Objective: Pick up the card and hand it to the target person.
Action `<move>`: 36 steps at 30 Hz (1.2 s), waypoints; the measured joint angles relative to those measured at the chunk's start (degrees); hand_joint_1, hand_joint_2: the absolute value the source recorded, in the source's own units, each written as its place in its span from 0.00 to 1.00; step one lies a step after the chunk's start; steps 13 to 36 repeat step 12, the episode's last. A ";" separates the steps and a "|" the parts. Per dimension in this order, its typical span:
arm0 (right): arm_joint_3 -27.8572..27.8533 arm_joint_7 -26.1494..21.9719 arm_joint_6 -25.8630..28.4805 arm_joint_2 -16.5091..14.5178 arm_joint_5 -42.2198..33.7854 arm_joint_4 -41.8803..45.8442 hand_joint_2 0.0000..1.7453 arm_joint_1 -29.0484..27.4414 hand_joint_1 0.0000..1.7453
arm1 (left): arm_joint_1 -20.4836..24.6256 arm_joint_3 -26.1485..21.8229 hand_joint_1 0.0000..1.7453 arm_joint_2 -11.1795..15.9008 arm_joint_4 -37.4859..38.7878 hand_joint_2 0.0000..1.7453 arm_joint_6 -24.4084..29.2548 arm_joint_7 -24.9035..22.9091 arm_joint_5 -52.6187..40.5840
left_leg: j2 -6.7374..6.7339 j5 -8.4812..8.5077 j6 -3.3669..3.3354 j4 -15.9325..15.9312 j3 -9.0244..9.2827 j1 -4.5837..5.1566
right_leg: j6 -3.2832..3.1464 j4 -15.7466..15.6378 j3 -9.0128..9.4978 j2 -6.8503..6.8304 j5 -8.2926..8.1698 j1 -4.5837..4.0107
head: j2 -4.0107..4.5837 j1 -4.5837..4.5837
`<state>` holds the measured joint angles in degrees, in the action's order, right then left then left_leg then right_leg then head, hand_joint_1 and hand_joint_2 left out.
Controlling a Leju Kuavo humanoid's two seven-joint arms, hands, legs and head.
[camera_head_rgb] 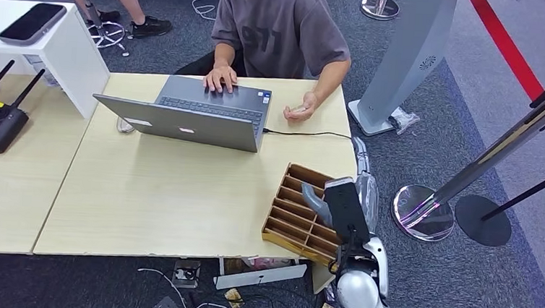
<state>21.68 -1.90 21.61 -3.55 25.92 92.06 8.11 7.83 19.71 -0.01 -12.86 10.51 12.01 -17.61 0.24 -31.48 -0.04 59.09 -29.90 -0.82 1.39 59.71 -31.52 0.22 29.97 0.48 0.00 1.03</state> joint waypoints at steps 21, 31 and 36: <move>1.26 0.55 -0.61 0.01 -1.31 0.05 1.00 -1.43 0.00 | -0.59 -1.26 0.00 0.05 0.01 0.00 0.45 1.19 0.63 | -0.02 0.00 0.00 0.00 0.01 0.00 | 0.00 0.00 0.00 0.02 0.00 0.00 | 0.00 0.00; 1.26 0.55 -0.61 0.01 -1.31 0.05 1.00 -1.43 0.00 | -0.59 -1.26 0.00 0.05 0.01 0.00 0.45 1.19 0.63 | -0.02 0.00 0.00 0.00 0.01 0.00 | 0.00 0.00 0.00 0.02 0.00 0.00 | 0.00 0.00; 1.26 0.55 -0.61 0.01 -1.31 0.05 1.00 -1.43 0.00 | -0.59 -1.26 0.00 0.05 0.01 0.00 0.45 1.19 0.63 | -0.02 0.00 0.00 0.00 0.01 0.00 | 0.00 0.00 0.00 0.02 0.00 0.00 | 0.00 0.00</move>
